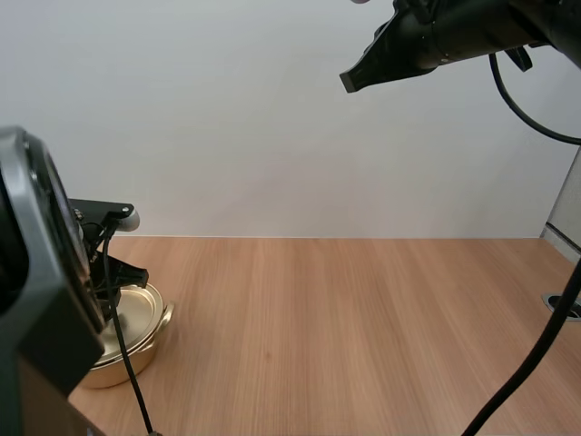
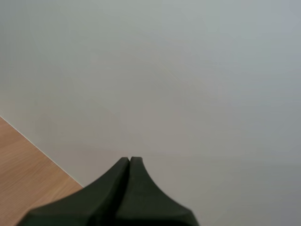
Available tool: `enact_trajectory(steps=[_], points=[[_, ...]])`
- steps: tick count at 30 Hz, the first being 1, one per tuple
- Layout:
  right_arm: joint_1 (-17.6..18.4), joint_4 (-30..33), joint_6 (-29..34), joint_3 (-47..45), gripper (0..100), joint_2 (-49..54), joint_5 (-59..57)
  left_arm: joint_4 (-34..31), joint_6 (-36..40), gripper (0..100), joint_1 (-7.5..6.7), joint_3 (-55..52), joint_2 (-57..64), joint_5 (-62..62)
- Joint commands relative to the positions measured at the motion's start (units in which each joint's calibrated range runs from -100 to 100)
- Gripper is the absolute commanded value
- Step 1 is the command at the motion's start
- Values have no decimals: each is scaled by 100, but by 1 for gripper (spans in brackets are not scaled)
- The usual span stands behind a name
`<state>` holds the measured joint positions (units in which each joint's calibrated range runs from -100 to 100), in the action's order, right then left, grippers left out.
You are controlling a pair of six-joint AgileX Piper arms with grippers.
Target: Open the pot, put the car inside, and close it
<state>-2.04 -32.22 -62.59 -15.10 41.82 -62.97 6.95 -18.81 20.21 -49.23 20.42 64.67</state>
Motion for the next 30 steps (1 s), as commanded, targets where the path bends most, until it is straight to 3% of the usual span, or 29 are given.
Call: enact_trajectory(steps=[1, 4, 7, 10, 14, 19, 22, 26, 30], points=[[-4, -1, 0, -4, 0, -1, -5, 31, 45, 77, -1, 49, 443, -381], [-4, -1, 0, -4, 0, -1, -22, 182, 45, 77, -1, 71, 909, -845], [-4, 68, 19, -4, 0, -1, -96, 852, 34, 77, -1, 71, 1437, -1379], [-4, 327, 229, -4, 0, -1, -98, 2301, -332, 77, -1, 71, 1997, -1623], [-4, 649, 423, -57, 0, -1, -70, 4302, -1569, 77, -70, 57, 2742, -1338], [-4, 637, 423, -374, 0, -1, 83, 5795, -2212, 77, -168, 57, 3730, -512], [-4, 613, 416, -620, 0, -1, 330, 6258, -2361, 77, -168, 57, 4305, 258], [-4, 603, 402, -923, 0, -1, 761, 6299, -2346, 77, -168, 57, 5203, 1034], [-4, 603, 253, -1169, 0, -1, 1392, 6468, -2070, 77, -161, 57, 6101, 719]])
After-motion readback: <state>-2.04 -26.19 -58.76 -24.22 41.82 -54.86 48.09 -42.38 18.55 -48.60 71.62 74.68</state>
